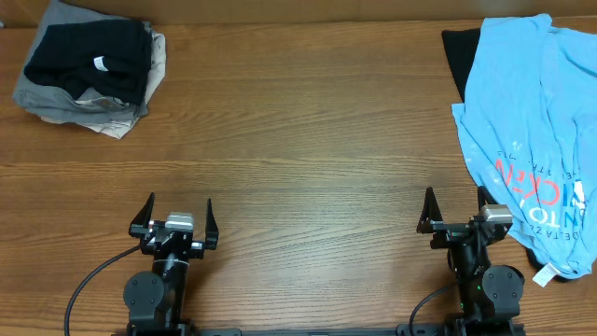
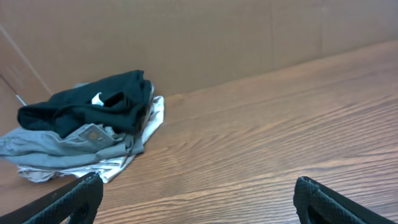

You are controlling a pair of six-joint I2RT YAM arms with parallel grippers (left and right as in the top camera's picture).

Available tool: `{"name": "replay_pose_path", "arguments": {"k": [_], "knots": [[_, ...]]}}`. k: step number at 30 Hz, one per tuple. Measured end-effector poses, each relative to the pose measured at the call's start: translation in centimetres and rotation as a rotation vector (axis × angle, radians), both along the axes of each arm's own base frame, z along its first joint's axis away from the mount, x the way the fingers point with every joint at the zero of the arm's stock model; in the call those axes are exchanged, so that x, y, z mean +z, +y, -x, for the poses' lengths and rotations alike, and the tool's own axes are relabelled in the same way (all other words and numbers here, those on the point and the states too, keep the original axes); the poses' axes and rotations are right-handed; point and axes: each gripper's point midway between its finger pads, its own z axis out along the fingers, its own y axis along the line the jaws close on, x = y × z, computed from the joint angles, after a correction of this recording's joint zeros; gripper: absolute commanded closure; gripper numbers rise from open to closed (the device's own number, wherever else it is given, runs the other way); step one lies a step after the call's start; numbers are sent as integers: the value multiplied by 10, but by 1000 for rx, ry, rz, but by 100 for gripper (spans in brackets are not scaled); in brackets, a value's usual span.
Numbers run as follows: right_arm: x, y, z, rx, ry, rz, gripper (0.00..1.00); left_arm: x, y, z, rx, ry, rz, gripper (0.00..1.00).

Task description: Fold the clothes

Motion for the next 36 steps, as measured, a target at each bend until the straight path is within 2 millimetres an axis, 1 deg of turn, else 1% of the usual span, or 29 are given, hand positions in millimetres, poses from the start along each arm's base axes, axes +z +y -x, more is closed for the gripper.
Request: {"name": "replay_pose_path", "arguments": {"k": [4, 7, 11, 15, 18, 23, 26, 30, 32, 36], "knots": [[1, 0, 0, 0, -5, 0, 0, 0, 1, 0, 4, 0, -13, 0], [8, 0, 0, 0, -31, -1, 0, 0, 2, 0, 8, 0, -15, 0], [29, 0, 1, 1, -120, -6, 0, 3, 1, 0, 4, -13, -15, 0], [45, 0, 3, 3, -184, -8, 0, 16, -7, 0, -43, -65, -14, 0], [46, 2, 3, 10, -188, -8, 0, 30, -12, 0, -73, -122, -17, 0], [45, 2, 3, 12, -183, -7, 0, 30, -14, 1, -85, -124, -10, 0], [53, 2, 5, 12, -196, -8, 0, 34, -15, 1, -87, -130, 10, 0], [69, 2, 9, 12, -205, -9, 0, 54, -15, 4, -87, -160, 47, 0], [74, 1, 13, 11, -169, 0, 0, 71, -16, 6, -91, -167, 63, 0], [97, 1, 24, 9, -124, 29, 0, 104, -17, 4, -98, -136, 76, 0]]}}
